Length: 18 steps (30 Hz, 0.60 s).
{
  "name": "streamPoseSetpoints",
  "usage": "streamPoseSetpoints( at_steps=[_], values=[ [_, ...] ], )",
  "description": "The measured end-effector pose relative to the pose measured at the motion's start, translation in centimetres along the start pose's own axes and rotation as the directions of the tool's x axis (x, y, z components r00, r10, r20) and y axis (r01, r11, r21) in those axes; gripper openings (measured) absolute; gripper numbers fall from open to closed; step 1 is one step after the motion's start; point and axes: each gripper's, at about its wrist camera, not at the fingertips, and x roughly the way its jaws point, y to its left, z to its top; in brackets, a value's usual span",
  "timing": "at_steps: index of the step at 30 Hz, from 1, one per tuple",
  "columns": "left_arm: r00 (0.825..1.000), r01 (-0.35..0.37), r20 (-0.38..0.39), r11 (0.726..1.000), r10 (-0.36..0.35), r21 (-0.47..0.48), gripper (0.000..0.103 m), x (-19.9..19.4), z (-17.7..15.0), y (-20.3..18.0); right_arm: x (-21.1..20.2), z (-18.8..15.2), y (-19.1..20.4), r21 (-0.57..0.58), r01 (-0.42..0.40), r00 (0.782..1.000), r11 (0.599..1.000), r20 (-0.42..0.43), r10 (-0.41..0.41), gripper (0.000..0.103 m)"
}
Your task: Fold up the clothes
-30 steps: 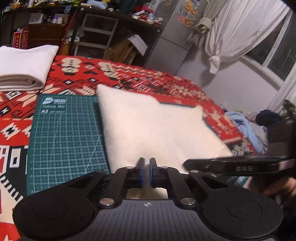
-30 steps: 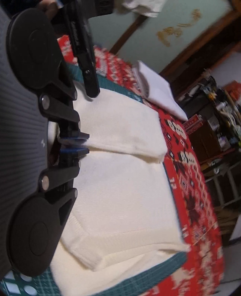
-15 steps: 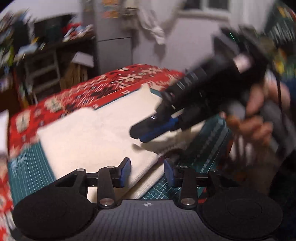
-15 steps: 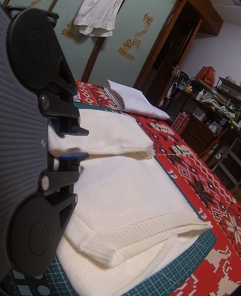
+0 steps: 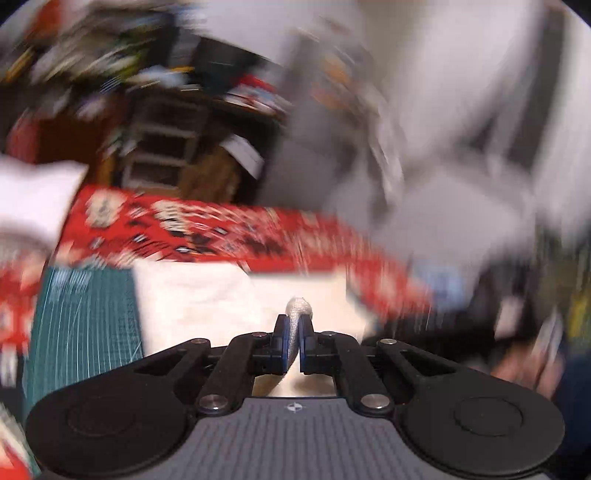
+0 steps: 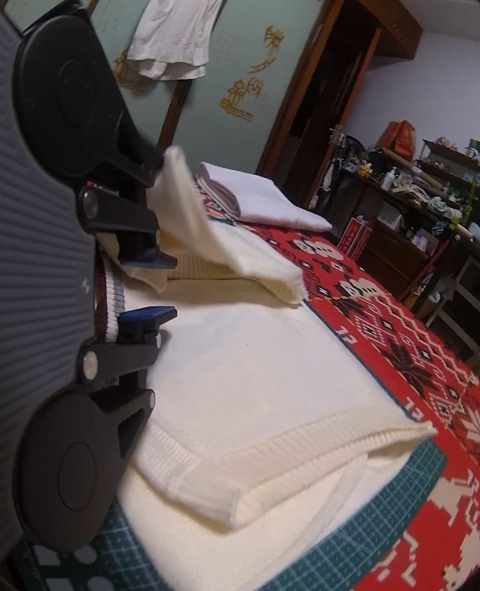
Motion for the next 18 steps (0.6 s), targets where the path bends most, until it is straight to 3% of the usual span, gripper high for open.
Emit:
streamPoseSetpoints(
  at_steps=[2,3,7,11,13,18],
  values=[
    [0.999,0.016,0.035,0.991,-0.011,-0.136,0.005,-0.8,0.3,1.7,1.1,-0.3,1.3,-0.101,0.019,1.0,0.995,-0.011,-0.02,0.025],
    [0.999,0.016,0.037,0.987,-0.01,-0.16,0.005,-0.8,0.4,1.9,1.6,-0.4,1.9,-0.147,0.027,0.999,0.989,-0.02,-0.03,0.025],
    [0.999,0.025,0.043,0.975,-0.016,-0.222,0.005,-0.9,0.7,2.6,3.2,-0.9,2.5,-0.166,0.021,0.998,0.986,-0.052,-0.03,0.03],
    [0.999,0.034,0.04,0.974,-0.025,-0.225,0.005,-0.8,0.6,2.8,4.7,-1.0,2.9,-0.183,0.033,0.997,0.982,-0.069,-0.046,0.029],
    [0.999,0.033,0.029,0.977,-0.027,-0.211,0.005,-0.8,0.5,2.7,5.0,-1.2,3.1,-0.197,0.045,0.996,0.979,-0.069,-0.059,0.003],
    [0.998,0.06,0.04,0.972,-0.052,-0.225,0.005,-1.0,0.4,2.8,2.7,-2.0,4.0,-0.266,0.092,0.996,0.96,0.014,-0.091,0.002]
  ],
)
